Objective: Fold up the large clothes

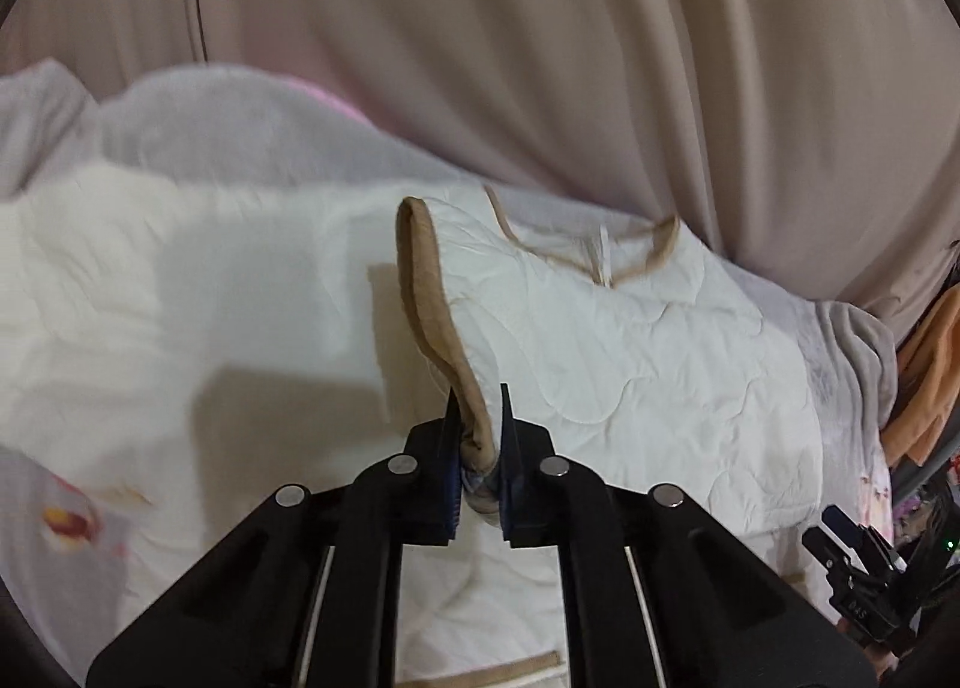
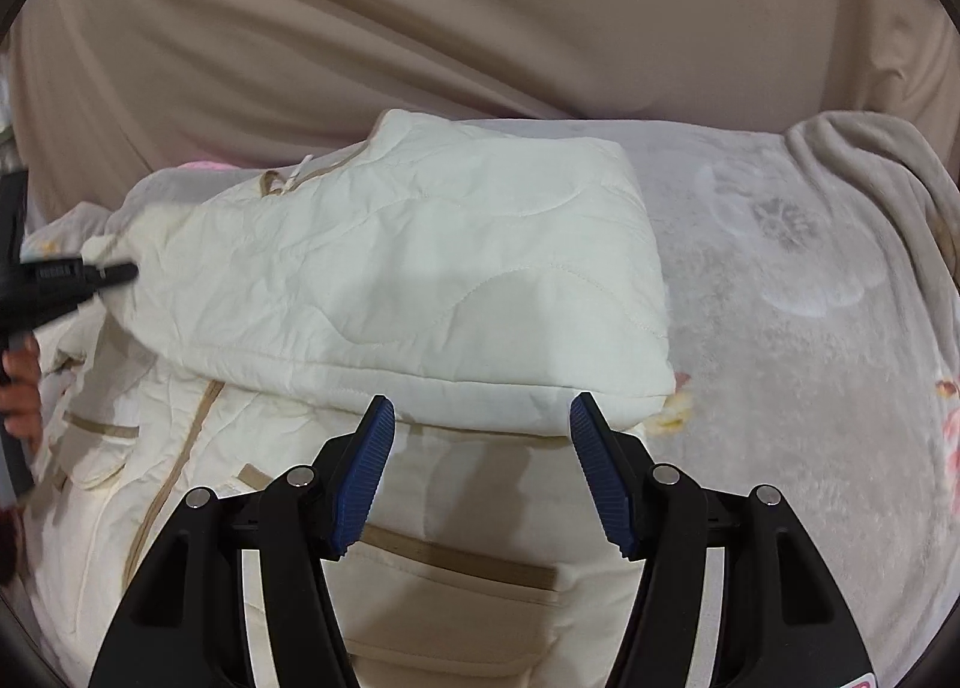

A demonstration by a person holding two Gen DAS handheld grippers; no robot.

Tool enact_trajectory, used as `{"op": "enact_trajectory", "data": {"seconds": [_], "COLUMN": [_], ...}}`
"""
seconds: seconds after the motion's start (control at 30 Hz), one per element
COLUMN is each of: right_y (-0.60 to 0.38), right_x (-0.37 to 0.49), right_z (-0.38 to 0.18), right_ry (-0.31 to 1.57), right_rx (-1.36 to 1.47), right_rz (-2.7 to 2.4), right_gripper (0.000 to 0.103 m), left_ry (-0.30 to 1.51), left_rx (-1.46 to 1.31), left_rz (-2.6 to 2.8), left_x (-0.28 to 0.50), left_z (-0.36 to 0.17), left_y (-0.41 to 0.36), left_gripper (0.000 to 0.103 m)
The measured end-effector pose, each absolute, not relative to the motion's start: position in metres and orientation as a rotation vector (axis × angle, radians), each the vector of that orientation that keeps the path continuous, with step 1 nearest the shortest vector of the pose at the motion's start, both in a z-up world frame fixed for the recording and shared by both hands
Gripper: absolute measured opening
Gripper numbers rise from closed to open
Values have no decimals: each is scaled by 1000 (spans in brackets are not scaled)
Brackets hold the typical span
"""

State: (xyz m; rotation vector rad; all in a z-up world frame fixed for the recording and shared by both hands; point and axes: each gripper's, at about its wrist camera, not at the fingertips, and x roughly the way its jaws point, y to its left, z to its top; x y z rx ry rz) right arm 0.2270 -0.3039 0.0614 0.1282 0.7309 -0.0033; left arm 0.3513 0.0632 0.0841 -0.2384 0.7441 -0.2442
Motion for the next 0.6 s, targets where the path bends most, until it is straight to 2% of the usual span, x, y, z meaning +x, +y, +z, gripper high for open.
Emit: {"op": "enact_trajectory", "data": {"seconds": [0.13,0.27,0.4,0.5,0.57,0.6], "right_y": [-295,-295,-315,-333,-344,-346], "right_x": [235,245,250,261,271,276], "right_z": [58,47,36,40,41,42], "right_ry": [752,813,859,855,854,852], "right_rx": [130,160,277,387,458,476], "right_rz": [24,58,76,77,65,56], "right_gripper": [59,58,58,57,47,38], "left_ry": [728,765,808,801,789,783], "left_rx": [-154,-126,-127,-112,-83,-65], "left_rz": [-199,-154,-136,-128,-115,-108], "left_x": [359,369,373,373,370,369], "left_z": [85,60,33,33,35,35], "left_y": [68,72,78,75,69,66], "left_gripper": [8,8,8,8,8,8]}}
